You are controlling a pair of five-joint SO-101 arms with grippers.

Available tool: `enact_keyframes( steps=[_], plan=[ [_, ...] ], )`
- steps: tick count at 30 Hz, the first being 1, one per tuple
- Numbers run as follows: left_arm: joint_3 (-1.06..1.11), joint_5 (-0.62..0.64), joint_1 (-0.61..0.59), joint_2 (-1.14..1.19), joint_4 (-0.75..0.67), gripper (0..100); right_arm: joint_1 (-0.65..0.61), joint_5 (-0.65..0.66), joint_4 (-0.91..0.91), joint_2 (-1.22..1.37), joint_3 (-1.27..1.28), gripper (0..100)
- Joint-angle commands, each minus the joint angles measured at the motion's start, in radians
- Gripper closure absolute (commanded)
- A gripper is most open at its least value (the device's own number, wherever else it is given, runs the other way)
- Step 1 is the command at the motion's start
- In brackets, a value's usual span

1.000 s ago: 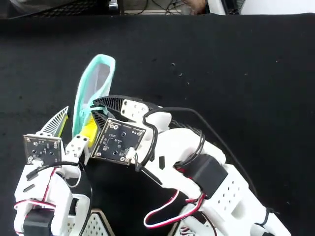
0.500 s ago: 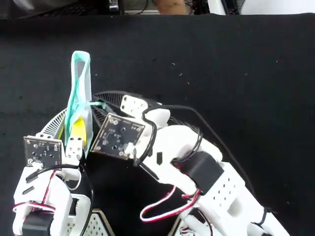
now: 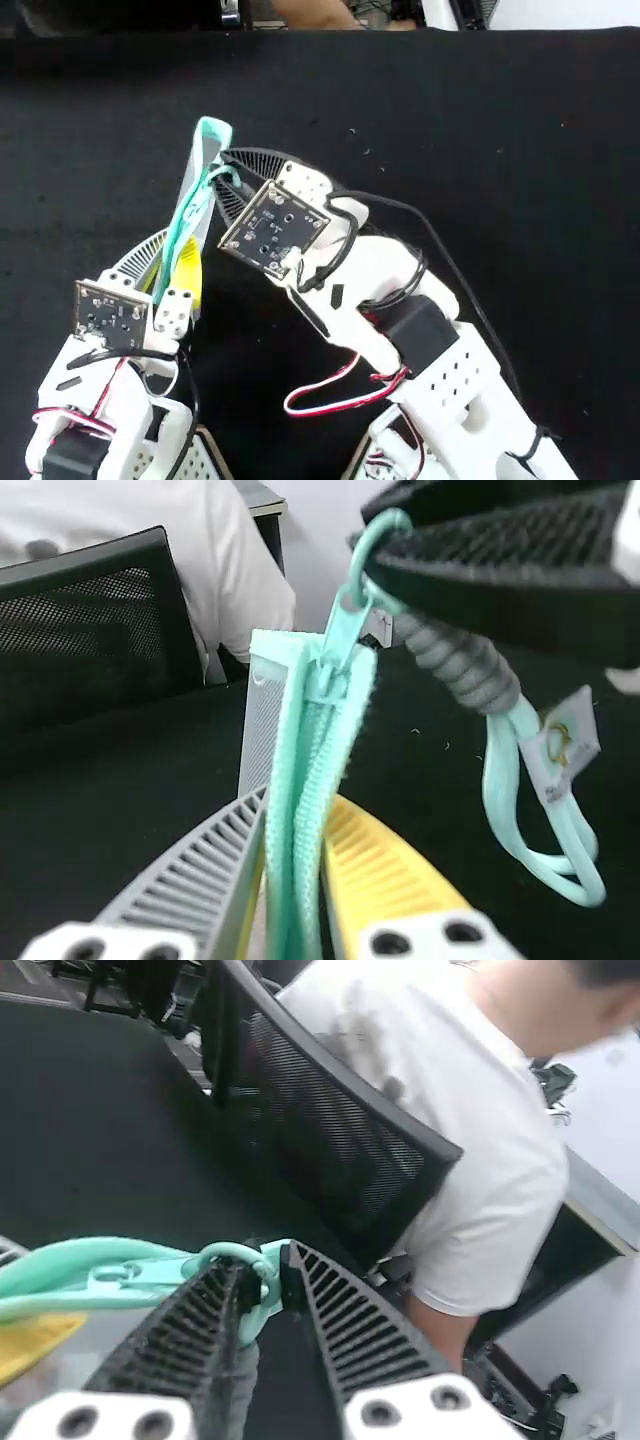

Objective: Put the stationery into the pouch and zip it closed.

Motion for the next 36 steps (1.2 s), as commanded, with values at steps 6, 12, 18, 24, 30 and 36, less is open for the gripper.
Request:
enact_keyframes(
  steps=[6,12,18,24,30,36],
  plan=[
    [-0.031,-0.012,0.002,0.005,0.011,97,0.15,-0.005,-0.069,-0.005,-0.016,98.5],
    [-0.038,-0.012,-0.001,0.005,0.012,97,0.198,-0.002,-0.104,0.077,-0.018,98.5],
    [-0.039,-0.014,-0.002,0.005,0.012,97,0.265,-0.002,-0.198,0.248,-0.022,98.5],
    [-0.039,-0.014,-0.002,0.005,0.012,97,0.308,-0.002,-0.279,0.375,-0.024,98.5],
    [-0.039,-0.014,-0.002,0.003,0.012,97,0.4,-0.006,-0.315,0.495,-0.076,98.5],
    [-0.039,-0.014,-0.002,0.003,0.012,97,0.427,-0.008,-0.315,0.611,-0.128,98.5]
  ],
)
